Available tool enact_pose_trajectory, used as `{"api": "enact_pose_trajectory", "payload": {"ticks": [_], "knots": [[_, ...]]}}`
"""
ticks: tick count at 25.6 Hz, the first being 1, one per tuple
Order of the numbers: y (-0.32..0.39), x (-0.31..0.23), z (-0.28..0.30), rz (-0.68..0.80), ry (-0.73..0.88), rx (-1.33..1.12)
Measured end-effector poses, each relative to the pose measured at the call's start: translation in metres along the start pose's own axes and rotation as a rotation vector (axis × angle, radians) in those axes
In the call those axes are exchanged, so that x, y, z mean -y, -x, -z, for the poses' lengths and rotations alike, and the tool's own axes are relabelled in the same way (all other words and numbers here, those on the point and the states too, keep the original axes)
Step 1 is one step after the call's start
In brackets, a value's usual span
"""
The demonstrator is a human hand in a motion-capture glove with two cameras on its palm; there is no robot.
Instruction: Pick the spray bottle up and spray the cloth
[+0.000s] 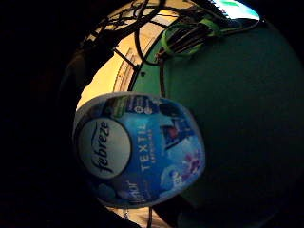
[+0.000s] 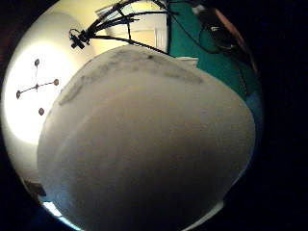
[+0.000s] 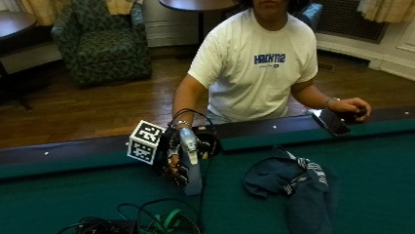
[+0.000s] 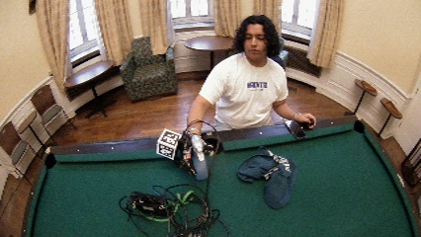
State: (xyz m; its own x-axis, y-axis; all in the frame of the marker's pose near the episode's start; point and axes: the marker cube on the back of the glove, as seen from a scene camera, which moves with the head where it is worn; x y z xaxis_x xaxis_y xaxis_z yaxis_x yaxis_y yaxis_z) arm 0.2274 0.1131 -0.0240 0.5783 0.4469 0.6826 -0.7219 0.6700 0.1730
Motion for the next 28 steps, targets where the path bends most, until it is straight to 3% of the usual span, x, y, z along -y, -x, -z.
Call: {"api": "enact_pose_trajectory", "payload": {"ticks": [7, 15, 23, 28], "knots": [[0.001, 0.013, -0.011, 0.047, -0.037, 0.002], [0.026, 0.007, -0.002, 0.233, -0.225, -0.026], [0.133, -0.001, -0.014, 0.545, -0.303, -0.471], [0.176, -0.004, -0.035, 0.598, -0.267, -0.774]]}}
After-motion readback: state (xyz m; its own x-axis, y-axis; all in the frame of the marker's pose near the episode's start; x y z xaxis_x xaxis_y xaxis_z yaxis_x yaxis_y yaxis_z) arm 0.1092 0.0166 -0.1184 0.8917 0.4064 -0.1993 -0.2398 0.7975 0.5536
